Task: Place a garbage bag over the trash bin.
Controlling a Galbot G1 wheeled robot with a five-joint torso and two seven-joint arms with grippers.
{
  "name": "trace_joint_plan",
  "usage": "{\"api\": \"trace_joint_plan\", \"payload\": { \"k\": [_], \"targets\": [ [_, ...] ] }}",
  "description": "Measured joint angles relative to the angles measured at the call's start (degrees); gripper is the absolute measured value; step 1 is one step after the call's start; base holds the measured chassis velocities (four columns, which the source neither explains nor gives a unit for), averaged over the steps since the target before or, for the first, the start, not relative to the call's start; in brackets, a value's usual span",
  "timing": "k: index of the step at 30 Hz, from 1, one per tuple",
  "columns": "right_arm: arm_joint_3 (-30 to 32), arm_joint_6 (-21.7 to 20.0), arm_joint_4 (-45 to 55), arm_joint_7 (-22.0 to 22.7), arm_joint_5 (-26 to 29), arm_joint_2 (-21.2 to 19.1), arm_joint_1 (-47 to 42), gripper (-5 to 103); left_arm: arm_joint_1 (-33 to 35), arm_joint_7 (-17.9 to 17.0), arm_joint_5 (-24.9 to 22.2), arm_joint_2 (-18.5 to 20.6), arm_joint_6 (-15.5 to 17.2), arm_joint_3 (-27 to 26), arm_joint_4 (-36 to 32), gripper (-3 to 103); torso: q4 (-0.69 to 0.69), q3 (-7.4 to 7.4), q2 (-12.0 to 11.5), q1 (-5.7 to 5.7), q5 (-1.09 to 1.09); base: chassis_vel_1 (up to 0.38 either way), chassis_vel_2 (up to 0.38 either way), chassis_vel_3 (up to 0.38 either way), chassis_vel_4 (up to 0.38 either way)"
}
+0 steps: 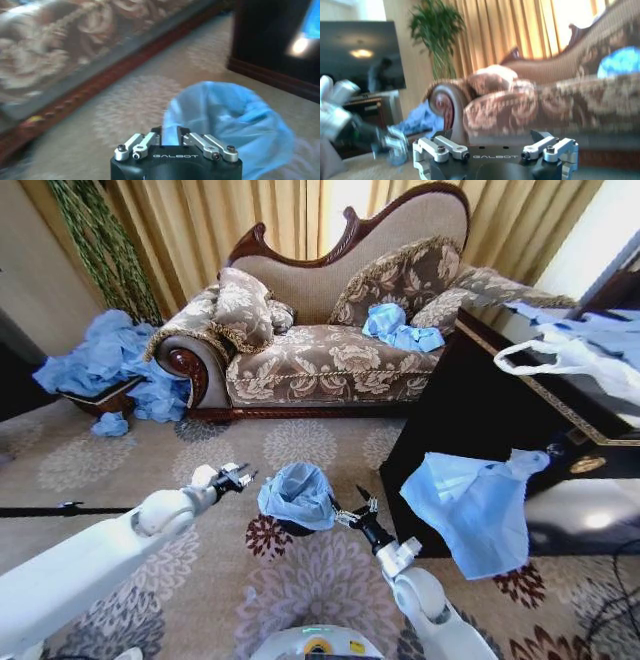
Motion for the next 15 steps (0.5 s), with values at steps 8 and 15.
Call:
{"api": "trace_joint_plan", "payload": {
  "k": [8, 15],
  "targets": [
    [2.31, -0.23, 5.38, 1.45, -1.68, -0.23, -0.87, 100, -24.59, -0.03, -2.93, -9.9, 4.08, 22.07, 7.87, 1, 0.0, 0.0, 0.0, 0.0, 0.05, 0.0, 0.0, 0.0, 0.0],
    [5.66, -7.52, 9.89, 17.58, -6.2, 0.23, -3.42, 100, -36.6, 1.77, -5.37, -21.65, 7.3, 35.27, 19.68, 0, 0.02, 0.0, 0.0, 0.01, 0.03, 0.0, 0.0, 0.0, 0.0]
  ]
}}
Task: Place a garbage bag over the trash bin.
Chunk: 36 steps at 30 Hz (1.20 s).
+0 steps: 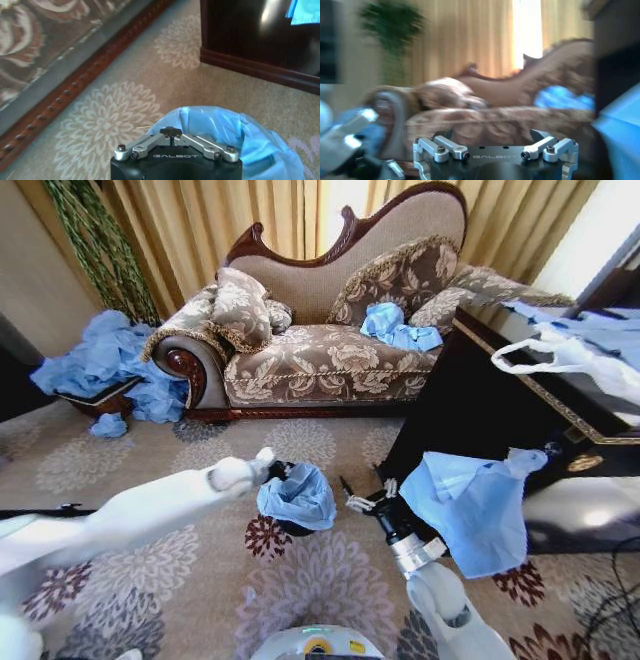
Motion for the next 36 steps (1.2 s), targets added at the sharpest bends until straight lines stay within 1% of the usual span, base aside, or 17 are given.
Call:
{"api": "trace_joint_plan", "payload": {
  "k": [1, 3, 4, 5, 8, 13, 14, 17, 18, 19, 21, 22, 24, 28, 30, 32, 36],
  "targets": [
    [0.0, 0.0, 0.0, 0.0, 0.0, 0.0, 0.0, 100, 0.0, 0.0, 0.0, 0.0, 0.0, 0.0, 0.0, 0, 0.0, 0.0, 0.0, 0.0, 0.0, 0.0, 0.0, 0.0, 0.0],
    [0.76, -1.16, 0.79, 3.43, 0.51, 1.44, -1.64, 100, -1.88, 0.24, -2.47, -2.7, 2.4, 1.91, 2.31, 0, 0.01, -0.01, 0.0, -0.01, 0.0, 0.0, 0.0, 0.0, 0.0],
    [1.3, -1.19, 1.01, 3.82, 0.45, 2.02, -2.39, 100, -2.57, 0.29, -3.37, -3.67, 3.64, 2.67, 2.92, 0, 0.0, 0.0, 0.0, 0.0, 0.0, 0.0, 0.0, 0.0, 0.0],
    [1.7, -1.17, 1.32, 3.96, 0.37, 2.41, -3.14, 100, -3.31, 0.6, -4.04, -4.58, 5.26, 3.48, 3.32, 0, 0.0, -0.01, 0.0, -0.01, 0.0, 0.0, 0.0, 0.0, 0.0],
    [2.13, -0.93, 1.72, 3.86, 0.38, 2.64, -3.95, 100, -4.03, 0.69, -4.63, -6.02, 6.86, 5.4, 4.46, 0, 0.0, -0.02, 0.0, -0.02, 0.02, 0.0, 0.0, 0.0, 0.0],
    [2.56, 0.11, 1.35, 3.49, 0.41, 2.47, -4.55, 100, -2.45, -0.85, -6.24, -9.73, 9.32, 7.24, 8.5, 0, 0.02, -0.01, 0.0, -0.02, 0.0, 0.0, 0.0, 0.0, 0.0],
    [2.56, 0.11, 1.35, 3.49, 0.41, 2.47, -4.55, 100, -2.45, -0.85, -6.24, -9.73, 9.32, 7.24, 8.5, 0, 0.02, -0.01, 0.0, -0.02, 0.0, 0.0, 0.0, 0.0, 0.0],
    [3.0, 0.55, 1.63, 2.97, 0.65, 2.23, -5.48, 100, 0.18, -0.97, -6.2, -14.33, 9.62, 7.36, 14.28, 0, 0.03, -0.01, 0.0, -0.01, 0.0, 0.0, 0.0, 0.0, 0.0],
    [3.03, 0.7, 1.72, 2.6, 0.66, 2.11, -5.86, 100, 0.98, -0.94, -5.83, -15.83, 9.54, 7.14, 16.3, 0, 0.01, -0.01, 0.0, -0.01, -0.02, 0.0, 0.0, 0.0, 0.0],
    [3.03, 0.7, 1.72, 2.6, 0.66, 2.11, -5.86, 100, 0.98, -0.94, -5.83, -15.83, 9.54, 7.14, 16.3, 0, 0.01, -0.01, 0.0, -0.01, -0.02, 0.0, 0.0, 0.0, 0.0],
    [3.29, 0.93, 2.19, 1.59, 0.74, 1.64, -7.23, 100, 3.03, -0.27, -3.72, -20.15, 9.1, 6.62, 22.99, 0, -0.04, -0.02, 0.0, -0.02, 0.01, 0.0, 0.0, 0.0, 0.0],
    [3.29, 0.93, 2.19, 1.59, 0.74, 1.64, -7.23, 100, 3.03, -0.27, -3.72, -20.15, 9.1, 6.62, 22.99, 0, -0.04, -0.02, 0.0, -0.02, 0.01, 0.0, 0.0, 0.0, 0.0],
    [3.91, 0.97, 2.36, 1.44, 1.18, 1.21, -7.78, 100, 4.68, 0.47, -1.66, -22.22, 8.58, 6.55, 28.0, 0, -0.01, -0.01, 0.0, -0.01, 0.0, 0.0, 0.0, 0.0, 0.0],
    [5.04, 1.01, 2.32, 1.39, 2.0, 0.54, -8.26, 100, 6.18, 0.81, -0.37, -22.34, 8.48, 4.81, 30.1, 0, 0.02, -0.01, 0.0, -0.01, -0.01, 0.0, 0.0, 0.0, 0.0],
    [5.59, 1.02, 2.02, 1.39, 2.55, 0.08, -8.35, 100, 6.8, 1.06, -0.1, -21.26, 8.31, 3.94, 30.06, 0, -0.01, -0.01, 0.0, -0.01, -0.01, 0.0, 0.0, 0.0, 0.0],
    [5.52, 0.99, 1.73, 1.42, 2.74, -0.16, -8.12, 100, 7.85, 1.09, -0.34, -20.19, 8.09, 2.47, 30.01, 0, 0.03, -0.01, 0.0, -0.01, 0.01, 0.0, 0.0, 0.0, 0.0],
    [4.46, 0.64, 1.31, 1.6, 2.76, -0.28, -7.54, 100, 8.91, 1.1, -0.24, -19.64, 7.83, 0.91, 30.54, 0, 0.02, -0.02, 0.0, -0.02, 0.01, 0.0, 0.0, 0.0, 0.0]
  ]
}}
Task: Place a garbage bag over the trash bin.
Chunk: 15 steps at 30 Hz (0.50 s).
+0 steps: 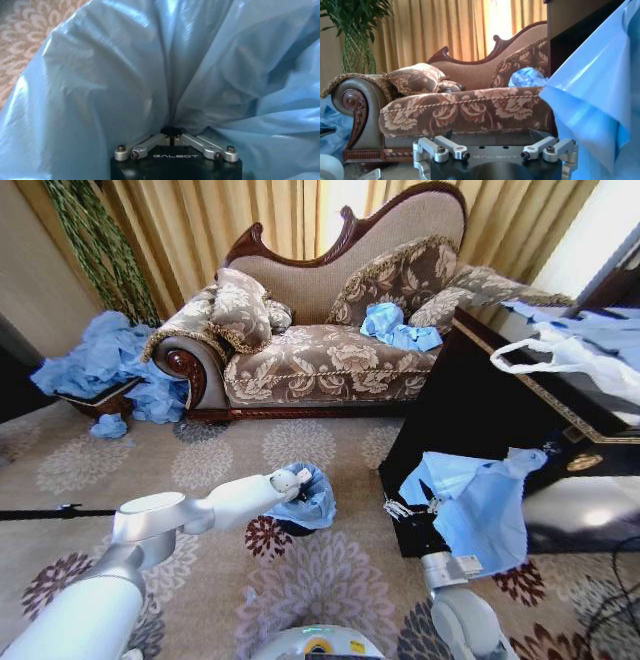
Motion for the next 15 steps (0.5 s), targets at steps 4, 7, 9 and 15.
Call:
{"api": "trace_joint_plan", "payload": {
  "k": [4, 7, 9, 15],
  "targets": [
    [-0.77, -0.18, -0.41, 0.32, -0.09, 0.09, 0.47, 100, 1.07, 0.27, 0.43, -2.02, -0.76, -0.82, 3.56, 0, 0.0, 0.01, 0.0, 0.01, -0.03, 0.0, 0.0, 0.0, 0.0],
    [-1.07, -0.22, -0.65, 0.46, -0.15, 0.03, 0.28, 100, 1.86, 0.66, 1.55, -4.21, -1.82, -1.82, 7.17, 0, -0.03, 0.0, 0.0, 0.0, 0.0, 0.0, 0.0, 0.0, 0.0],
    [-1.07, -0.21, -0.82, 0.48, -0.15, -0.06, 0.13, 100, 2.51, 0.74, 1.78, -5.63, -2.16, -2.89, 9.21, 0, -0.02, 0.0, 0.0, 0.0, 0.0, 0.0, 0.0, 0.0, 0.0],
    [-1.06, -0.21, -1.21, 0.65, -0.09, -0.25, 0.04, 100, 3.84, 0.68, 2.1, -9.34, -2.78, -5.48, 15.22, 0, -0.01, 0.01, 0.0, 0.0, -0.01, 0.0, 0.0, 0.0, 0.0]
  ]
}}
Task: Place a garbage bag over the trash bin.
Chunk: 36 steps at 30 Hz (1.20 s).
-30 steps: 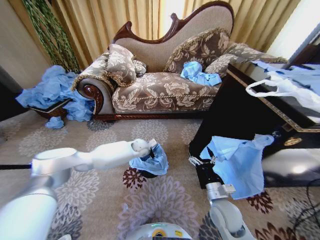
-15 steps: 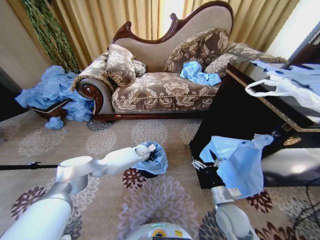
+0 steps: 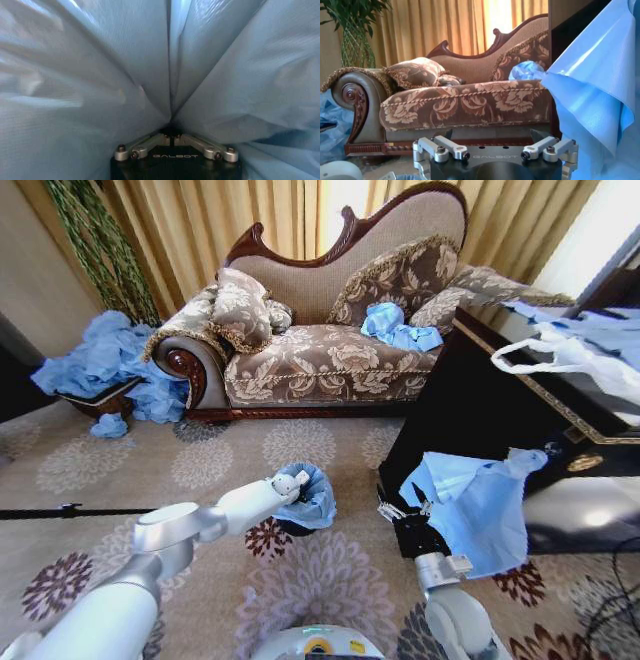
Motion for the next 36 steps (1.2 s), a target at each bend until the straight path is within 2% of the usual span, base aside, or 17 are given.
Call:
{"api": "trace_joint_plan", "payload": {
  "k": [5, 14, 17, 22, 23, 24, 27, 28, 31, 32, 33, 35, 36],
  "targets": [
    [-0.41, 0.02, -0.28, 0.03, -0.2, 0.12, -0.36, 100, 0.97, 0.07, 1.61, -3.33, -1.43, -1.92, 6.45, 0, 0.0, 0.0, 0.0, 0.0, 0.0, 0.0, 0.0, 0.0, 0.0],
    [-0.83, 0.37, -0.2, 0.06, -0.73, 0.35, -1.81, 100, 3.07, -0.19, 2.77, -7.03, -4.65, -4.76, 12.34, 0, -0.01, 0.0, 0.0, 0.0, -0.01, 0.0, 0.0, 0.0, 0.0],
    [-0.91, 0.54, -0.15, 0.05, -0.83, 0.43, -2.4, 100, 3.32, -0.41, 3.54, -7.4, -5.11, -5.21, 12.65, -2, -0.01, 0.0, 0.0, 0.0, 0.0, 0.0, 0.0, 0.0, 0.0],
    [-1.25, 0.82, -0.16, 0.03, -0.91, 0.65, -3.0, 100, 3.0, -1.21, 2.8, -7.08, -4.5, -5.37, 11.0, 2, 0.01, 0.0, 0.0, 0.0, -0.01, 0.0, 0.0, 0.0, 0.0],
    [-1.34, 0.86, -0.21, 0.04, -0.92, 0.69, -3.04, 100, 2.63, -1.52, 2.41, -7.02, -3.92, -5.44, 10.33, 7, 0.0, 0.0, 0.0, 0.0, 0.0, 0.0, 0.0, 0.0, 0.0],
    [-1.34, 0.86, -0.21, 0.04, -0.92, 0.69, -3.04, 100, 2.63, -1.52, 2.41, -7.02, -3.92, -5.44, 10.33, 7, 0.0, 0.0, 0.0, 0.0, 0.0, 0.0, 0.0, 0.0, 0.0],
    [-1.45, 0.91, -0.3, 0.11, -0.91, 0.8, -3.05, 100, 1.45, -2.05, 1.59, -7.29, -1.52, -5.89, 9.36, 23, 0.0, 0.0, 0.0, 0.0, 0.0, 0.0, 0.0, 0.0, 0.0],
    [-1.45, 0.91, -0.3, 0.11, -0.91, 0.8, -3.05, 100, 1.45, -2.05, 1.59, -7.29, -1.52, -5.89, 9.36, 23, 0.0, 0.0, 0.0, 0.0, 0.0, 0.0, 0.0, 0.0, 0.0],
    [-1.51, 0.93, -0.31, 0.21, -0.9, 0.97, -3.17, 100, 0.5, -2.68, 1.58, -8.69, 1.79, -7.67, 10.35, 40, 0.0, 0.0, 0.0, 0.0, 0.0, 0.0, 0.0, 0.0, 0.0],
    [-1.51, 0.93, -0.31, 0.21, -0.9, 0.97, -3.17, 100, 0.5, -2.68, 1.58, -8.69, 1.79, -7.67, 10.35, 40, 0.0, 0.0, 0.0, 0.0, 0.0, 0.0, 0.0, 0.0, 0.0],
    [-1.51, 0.97, -0.32, 0.22, -0.9, 1.0, -3.28, 100, 0.3, -3.31, 1.26, -9.1, 3.03, -8.66, 10.7, 44, -0.01, 0.0, 0.0, 0.0, -0.01, 0.0, 0.0, 0.0, 0.0],
    [-1.51, 0.98, -0.33, 0.23, -0.9, 1.01, -3.37, 100, 0.23, -4.07, 0.52, -9.27, 4.13, -9.51, 10.78, 44, -0.01, 0.0, 0.0, 0.0, 0.0, 0.0, 0.0, 0.0, 0.0],
    [-1.51, 1.02, -0.34, 0.23, -0.9, 1.02, -3.42, 100, 0.22, -4.97, -0.4, -9.42, 5.45, -10.51, 10.78, 50, 0.0, 0.0, 0.0, 0.0, 0.0, 0.0, 0.0, 0.0, 0.0]
  ]
}}
